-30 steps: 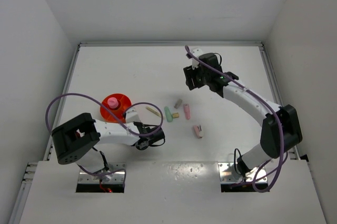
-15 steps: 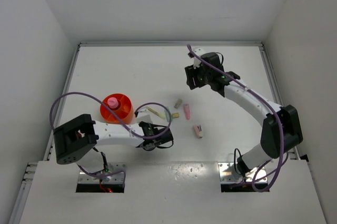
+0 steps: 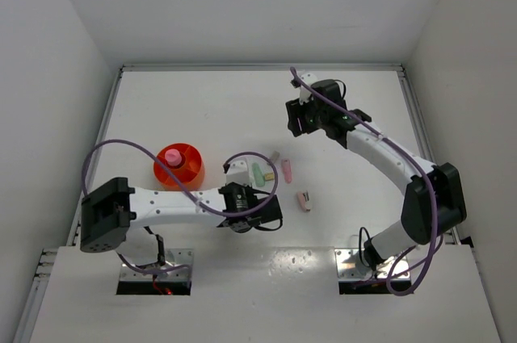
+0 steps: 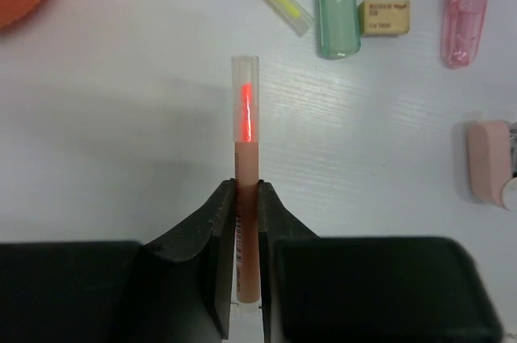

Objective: Sort the stationery into containers
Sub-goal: Pick up the pen from the center of the board, then place the pen in the storage box.

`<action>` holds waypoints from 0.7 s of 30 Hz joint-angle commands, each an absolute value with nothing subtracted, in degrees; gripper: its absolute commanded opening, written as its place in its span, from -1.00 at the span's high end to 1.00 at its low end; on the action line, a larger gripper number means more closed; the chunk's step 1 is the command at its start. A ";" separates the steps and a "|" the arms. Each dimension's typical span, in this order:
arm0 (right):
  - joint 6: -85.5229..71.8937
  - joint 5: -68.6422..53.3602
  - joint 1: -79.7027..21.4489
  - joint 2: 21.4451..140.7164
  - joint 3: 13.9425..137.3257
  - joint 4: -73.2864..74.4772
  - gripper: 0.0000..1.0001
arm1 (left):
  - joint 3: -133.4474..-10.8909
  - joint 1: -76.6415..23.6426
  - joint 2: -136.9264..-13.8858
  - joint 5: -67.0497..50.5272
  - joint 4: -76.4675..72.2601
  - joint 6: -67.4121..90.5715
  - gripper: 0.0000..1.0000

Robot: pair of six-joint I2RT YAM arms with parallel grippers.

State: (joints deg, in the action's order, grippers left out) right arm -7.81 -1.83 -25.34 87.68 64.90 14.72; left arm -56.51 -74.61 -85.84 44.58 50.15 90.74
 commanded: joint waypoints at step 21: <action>-8.79 -5.10 -24.87 85.61 64.16 13.62 -0.15 | -58.70 -56.79 -69.59 83.12 50.80 73.39 1.00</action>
State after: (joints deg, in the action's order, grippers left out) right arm -7.86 -3.55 -25.21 87.37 64.16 14.85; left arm -57.36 -58.63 -66.76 72.60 52.80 74.98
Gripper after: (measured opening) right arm 0.577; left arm 0.187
